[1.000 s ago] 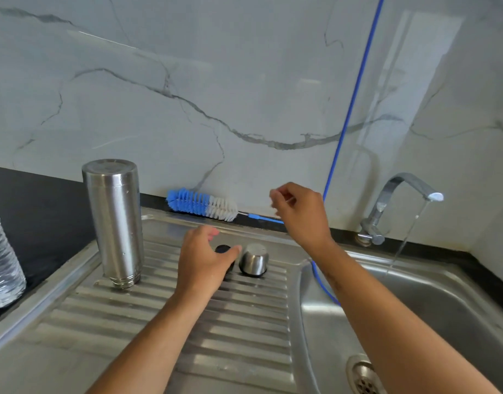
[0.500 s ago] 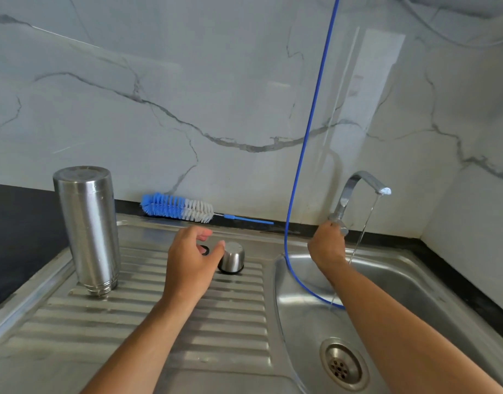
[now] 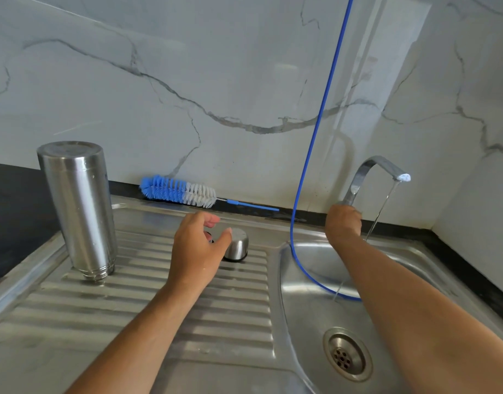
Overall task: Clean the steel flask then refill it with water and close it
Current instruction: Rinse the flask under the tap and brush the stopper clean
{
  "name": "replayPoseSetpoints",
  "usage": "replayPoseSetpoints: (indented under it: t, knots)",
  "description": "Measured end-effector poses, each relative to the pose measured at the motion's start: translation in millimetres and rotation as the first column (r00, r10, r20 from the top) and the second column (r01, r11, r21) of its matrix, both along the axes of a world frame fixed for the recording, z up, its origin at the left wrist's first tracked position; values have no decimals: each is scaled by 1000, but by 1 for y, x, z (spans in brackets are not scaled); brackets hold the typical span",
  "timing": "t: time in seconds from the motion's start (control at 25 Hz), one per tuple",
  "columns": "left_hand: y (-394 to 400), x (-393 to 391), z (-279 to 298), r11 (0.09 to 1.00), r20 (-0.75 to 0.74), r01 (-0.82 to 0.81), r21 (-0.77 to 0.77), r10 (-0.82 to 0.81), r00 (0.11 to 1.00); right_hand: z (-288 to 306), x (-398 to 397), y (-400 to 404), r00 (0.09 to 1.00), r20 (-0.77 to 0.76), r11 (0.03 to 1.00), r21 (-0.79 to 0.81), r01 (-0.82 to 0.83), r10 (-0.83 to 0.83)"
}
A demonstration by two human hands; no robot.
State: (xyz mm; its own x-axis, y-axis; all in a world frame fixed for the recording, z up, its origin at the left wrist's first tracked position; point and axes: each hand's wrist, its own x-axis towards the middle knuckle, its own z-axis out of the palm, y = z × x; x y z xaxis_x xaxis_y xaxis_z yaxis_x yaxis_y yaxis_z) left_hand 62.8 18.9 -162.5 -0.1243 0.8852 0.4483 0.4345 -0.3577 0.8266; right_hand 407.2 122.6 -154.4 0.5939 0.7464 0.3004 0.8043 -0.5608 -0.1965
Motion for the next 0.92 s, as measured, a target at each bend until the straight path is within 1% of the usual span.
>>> replayPoseSetpoints:
  t: [0.12,0.16,0.24,0.28,0.36,0.44,0.56,0.64,0.72,0.84,0.92]
  knots:
    - [-1,1,-1,1000,-8,2,-5,-2,1000,4,-1,-3,983,-184,974,224,30,13]
    - [-1,1,-1,1000,-10,2,-6,-2,1000,5,1,-3,969,-247,961,272,53,16]
    - [-2,2,0,1000,-19,6,-9,-6,1000,7,7,1,924,-383,918,372,140,14]
    - [-3,3,0,1000,-25,8,-8,-8,1000,9,8,3,887,-462,894,404,193,17]
    - [-3,4,-1,1000,-35,9,-2,-9,999,14,12,6,859,-511,900,367,237,-17]
    - [-3,5,-2,1000,-35,10,3,-10,999,19,13,5,839,-539,925,276,260,-75]
    - [-2,6,-4,1000,-39,13,16,-12,999,19,16,5,728,-683,879,315,358,-52]
    - [-1,6,-4,1000,-38,14,20,-13,999,17,13,3,723,-689,879,308,364,-58]
    - [-1,7,-4,1000,-29,13,18,-13,999,17,1,-2,722,-685,884,273,381,-99]
    - [0,5,-1,1000,-24,16,11,-16,1000,20,-30,-20,688,-716,854,283,438,-116]
    - [0,1,3,1000,-28,13,2,-13,1000,16,-50,-44,671,-740,893,275,357,-41]
